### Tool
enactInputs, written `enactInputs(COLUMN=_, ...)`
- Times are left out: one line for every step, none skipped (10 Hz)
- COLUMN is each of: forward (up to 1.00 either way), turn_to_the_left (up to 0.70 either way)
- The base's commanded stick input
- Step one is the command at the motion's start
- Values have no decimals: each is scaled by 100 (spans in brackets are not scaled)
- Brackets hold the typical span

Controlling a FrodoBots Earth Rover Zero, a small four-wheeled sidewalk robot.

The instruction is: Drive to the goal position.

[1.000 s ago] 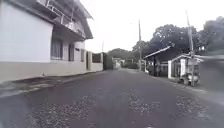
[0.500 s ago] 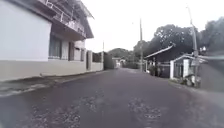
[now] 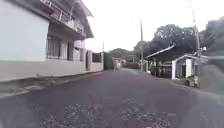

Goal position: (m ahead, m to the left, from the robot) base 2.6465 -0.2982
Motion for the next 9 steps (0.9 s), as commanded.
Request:
enactInputs(forward=50, turn_to_the_left=0)
enactInputs(forward=50, turn_to_the_left=0)
enactInputs(forward=50, turn_to_the_left=0)
enactInputs(forward=50, turn_to_the_left=0)
enactInputs(forward=50, turn_to_the_left=0)
enactInputs(forward=50, turn_to_the_left=0)
enactInputs(forward=50, turn_to_the_left=0)
enactInputs(forward=50, turn_to_the_left=0)
enactInputs(forward=50, turn_to_the_left=0)
